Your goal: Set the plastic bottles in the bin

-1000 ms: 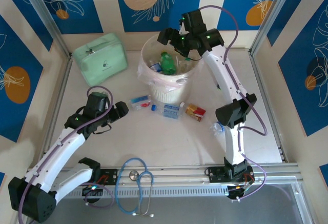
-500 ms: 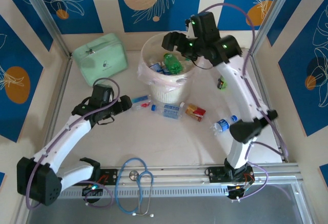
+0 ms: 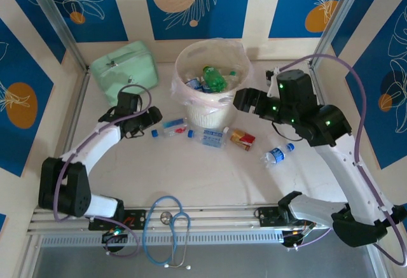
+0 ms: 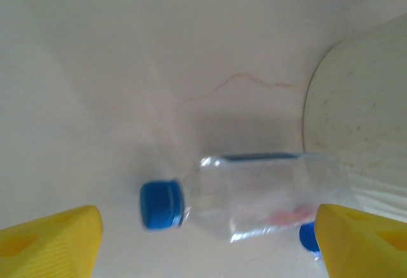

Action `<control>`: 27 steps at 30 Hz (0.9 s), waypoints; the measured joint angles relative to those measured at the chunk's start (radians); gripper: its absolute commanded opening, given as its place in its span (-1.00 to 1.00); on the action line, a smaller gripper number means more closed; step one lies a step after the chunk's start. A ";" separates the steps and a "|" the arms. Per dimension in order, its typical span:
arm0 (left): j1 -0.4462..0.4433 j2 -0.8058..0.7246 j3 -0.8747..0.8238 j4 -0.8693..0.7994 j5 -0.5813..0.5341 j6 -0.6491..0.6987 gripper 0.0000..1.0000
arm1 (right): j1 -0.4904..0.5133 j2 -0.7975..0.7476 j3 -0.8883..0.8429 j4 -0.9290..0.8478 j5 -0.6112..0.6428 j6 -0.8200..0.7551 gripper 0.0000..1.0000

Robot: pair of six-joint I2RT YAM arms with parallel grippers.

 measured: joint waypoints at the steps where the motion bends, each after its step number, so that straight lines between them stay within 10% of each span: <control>1: 0.002 0.032 0.019 0.018 0.013 -0.002 0.50 | 0.000 -0.013 -0.030 -0.003 0.003 0.004 0.72; 12: 0.032 0.148 0.005 0.126 0.092 -0.085 0.31 | 0.013 -0.129 -0.155 -0.051 0.017 0.053 0.71; 27: 0.063 -0.134 -0.314 0.180 0.093 -0.405 0.45 | 0.029 -0.135 -0.180 -0.061 0.026 0.064 0.70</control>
